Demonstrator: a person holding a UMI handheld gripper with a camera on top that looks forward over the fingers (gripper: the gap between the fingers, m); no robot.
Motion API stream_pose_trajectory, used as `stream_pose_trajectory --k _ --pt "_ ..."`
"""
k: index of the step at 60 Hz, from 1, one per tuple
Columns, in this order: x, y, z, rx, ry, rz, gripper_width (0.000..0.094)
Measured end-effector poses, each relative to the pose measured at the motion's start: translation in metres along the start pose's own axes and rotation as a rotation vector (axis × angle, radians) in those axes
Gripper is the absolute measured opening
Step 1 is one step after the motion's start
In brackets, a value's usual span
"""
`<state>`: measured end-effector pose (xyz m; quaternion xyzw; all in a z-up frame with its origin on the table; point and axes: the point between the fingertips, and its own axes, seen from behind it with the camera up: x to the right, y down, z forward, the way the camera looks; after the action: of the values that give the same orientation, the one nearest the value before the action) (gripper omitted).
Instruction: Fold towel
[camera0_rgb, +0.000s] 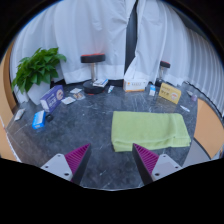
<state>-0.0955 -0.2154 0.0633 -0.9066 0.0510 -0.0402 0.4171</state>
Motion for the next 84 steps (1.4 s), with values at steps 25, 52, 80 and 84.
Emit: stream_pose_trajectory --k 25,52,80,84 --pt "0.054 -0.031 0.163 -0.019 0.133 -0.150 0.0289" --pt "0.052 -0.149 0.075 0.122 -0.231 0.211 0.0041" --pt "0.307 -0.064 0.113 0.014 0.092 0.159 0.0705" --pt "0.332 -0.061 0.100 0.018 0.160 0.123 0.0809"
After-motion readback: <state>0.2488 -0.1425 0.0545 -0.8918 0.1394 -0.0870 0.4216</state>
